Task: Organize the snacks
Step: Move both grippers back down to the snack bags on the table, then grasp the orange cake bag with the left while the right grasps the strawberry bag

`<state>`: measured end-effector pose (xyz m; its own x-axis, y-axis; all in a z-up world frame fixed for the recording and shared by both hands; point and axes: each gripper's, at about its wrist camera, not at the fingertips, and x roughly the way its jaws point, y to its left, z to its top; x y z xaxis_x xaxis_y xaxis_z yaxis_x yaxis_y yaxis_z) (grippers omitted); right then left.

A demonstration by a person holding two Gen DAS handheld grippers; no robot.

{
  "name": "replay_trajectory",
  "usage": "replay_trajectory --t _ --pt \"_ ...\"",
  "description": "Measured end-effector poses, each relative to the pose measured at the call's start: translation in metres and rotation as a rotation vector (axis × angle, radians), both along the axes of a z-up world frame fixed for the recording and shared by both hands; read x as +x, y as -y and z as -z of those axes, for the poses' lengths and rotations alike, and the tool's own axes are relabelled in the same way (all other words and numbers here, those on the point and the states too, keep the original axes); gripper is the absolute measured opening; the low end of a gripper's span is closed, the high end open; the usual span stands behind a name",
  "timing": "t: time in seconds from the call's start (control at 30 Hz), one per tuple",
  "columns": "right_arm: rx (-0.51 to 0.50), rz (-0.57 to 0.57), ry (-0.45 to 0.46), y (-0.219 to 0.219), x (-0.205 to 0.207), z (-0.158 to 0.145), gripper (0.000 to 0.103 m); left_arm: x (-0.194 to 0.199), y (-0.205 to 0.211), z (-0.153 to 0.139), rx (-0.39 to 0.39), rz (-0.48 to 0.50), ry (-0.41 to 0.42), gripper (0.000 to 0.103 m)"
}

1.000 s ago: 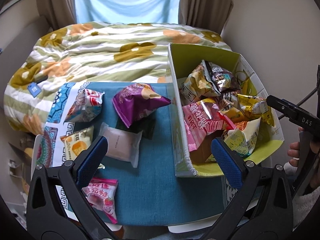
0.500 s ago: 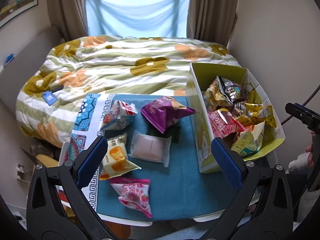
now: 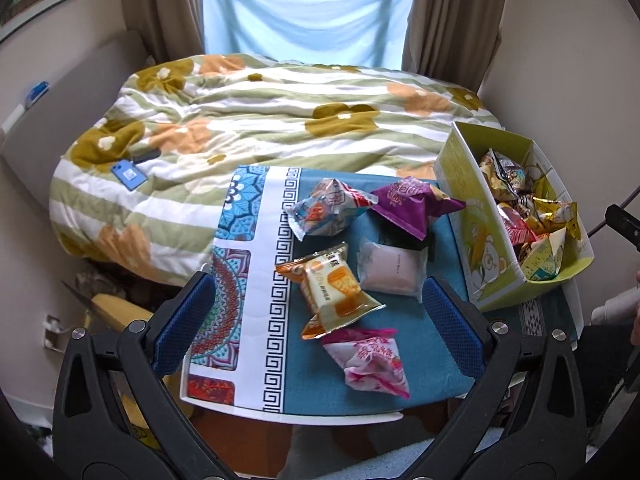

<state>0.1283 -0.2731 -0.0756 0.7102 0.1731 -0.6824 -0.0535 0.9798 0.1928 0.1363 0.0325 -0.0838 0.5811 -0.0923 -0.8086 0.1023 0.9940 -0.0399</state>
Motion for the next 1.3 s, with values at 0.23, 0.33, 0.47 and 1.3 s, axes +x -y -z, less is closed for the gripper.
replay_trajectory --t 0.23,0.33,0.47,1.3 --pt "0.004 0.009 -0.043 -0.068 -0.006 0.009 0.102 0.016 -0.044 0.016 -0.046 0.051 -0.057 0.103" --pt "0.008 0.021 -0.083 -0.094 -0.008 0.023 0.102 0.026 -0.059 0.031 -0.078 0.050 -0.095 0.103" --pt "0.052 0.048 -0.185 -0.122 -0.006 0.058 0.102 0.038 -0.071 0.052 -0.082 0.084 -0.144 0.103" --pt "0.120 0.090 -0.444 -0.205 -0.007 0.198 0.102 0.119 0.000 0.171 -0.142 0.114 -0.373 0.102"
